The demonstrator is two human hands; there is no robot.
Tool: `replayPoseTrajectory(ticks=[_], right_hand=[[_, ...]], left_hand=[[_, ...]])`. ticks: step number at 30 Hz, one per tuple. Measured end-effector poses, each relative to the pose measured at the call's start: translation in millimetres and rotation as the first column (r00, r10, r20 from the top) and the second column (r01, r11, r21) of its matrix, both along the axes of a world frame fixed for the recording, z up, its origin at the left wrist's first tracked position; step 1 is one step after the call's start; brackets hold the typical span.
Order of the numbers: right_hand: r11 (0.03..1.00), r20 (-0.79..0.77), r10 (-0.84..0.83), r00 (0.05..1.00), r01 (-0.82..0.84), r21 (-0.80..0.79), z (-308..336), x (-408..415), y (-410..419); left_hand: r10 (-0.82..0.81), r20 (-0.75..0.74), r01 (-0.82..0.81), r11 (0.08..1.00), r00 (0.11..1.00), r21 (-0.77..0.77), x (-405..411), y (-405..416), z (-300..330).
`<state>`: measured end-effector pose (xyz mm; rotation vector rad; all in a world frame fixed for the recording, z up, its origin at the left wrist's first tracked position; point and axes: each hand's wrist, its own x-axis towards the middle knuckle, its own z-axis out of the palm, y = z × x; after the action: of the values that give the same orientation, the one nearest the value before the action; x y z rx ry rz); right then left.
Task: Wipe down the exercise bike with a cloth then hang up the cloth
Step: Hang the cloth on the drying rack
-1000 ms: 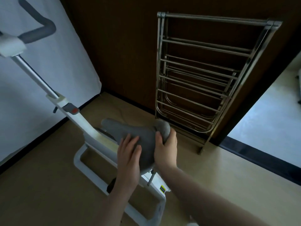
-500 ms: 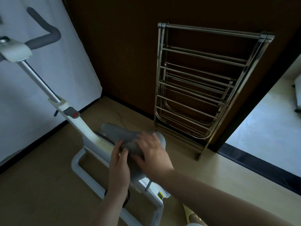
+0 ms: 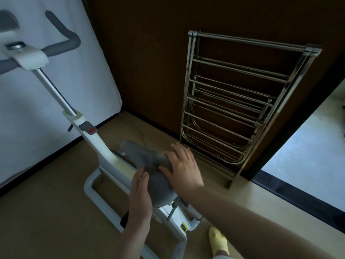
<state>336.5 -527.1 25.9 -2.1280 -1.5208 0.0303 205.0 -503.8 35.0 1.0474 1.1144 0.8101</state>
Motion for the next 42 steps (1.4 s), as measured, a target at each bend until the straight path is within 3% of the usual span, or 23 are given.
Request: replayPoseTrajectory(ticks=[6, 9, 13, 15, 18, 23, 27, 31, 36, 42], right_hand=[[0.999, 0.055, 0.026, 0.998, -0.027, 0.025, 10, -16, -19], [0.995, -0.137, 0.060, 0.989, -0.071, -0.077, 24, 1, -23], [0.959, -0.231, 0.166, 0.959, -0.211, -0.189, 36, 17, -24], [0.937, -0.322, 0.164, 0.933, -0.249, -0.244, 42, 27, -21], [0.907, -0.340, 0.164, 0.926, -0.277, -0.316, 50, 41, -21], [0.910, -0.429, 0.143, 0.892, -0.289, -0.298, 64, 72, -32], [0.884, -0.404, 0.206, 0.891, -0.347, -0.312, 79, 105, -44], [0.895, -0.274, 0.279, 0.920, -0.353, -0.274, 104, 153, -61], [0.926, -0.289, 0.164, 0.943, -0.249, -0.286, 151, 225, -97], [0.954, -0.203, 0.112, 0.973, -0.162, -0.253, 201, 324, -135]], left_hand=[[-0.008, 0.008, 0.008, 0.999, 1.000, -0.039, 2, 3, 14], [-0.080, -0.092, 0.088, 0.992, 0.993, 0.086, 3, 4, 20], [-0.150, -0.265, 0.222, 0.938, 0.953, 0.267, 6, 5, 28], [-0.180, -0.303, 0.273, 0.913, 0.936, 0.302, 8, 8, 33], [-0.206, -0.375, 0.344, 0.872, 0.904, 0.350, 12, 17, 31], [-0.191, -0.478, 0.401, 0.830, 0.857, 0.387, 25, 23, 26], [-0.187, -0.547, 0.468, 0.771, 0.816, 0.433, 48, 17, 34], [-0.212, -0.557, 0.498, 0.752, 0.803, 0.432, 94, 6, 58], [-0.230, -0.554, 0.553, 0.643, 0.800, 0.530, 174, -8, 91], [-0.268, -0.589, 0.628, 0.525, 0.763, 0.575, 276, -23, 137]])
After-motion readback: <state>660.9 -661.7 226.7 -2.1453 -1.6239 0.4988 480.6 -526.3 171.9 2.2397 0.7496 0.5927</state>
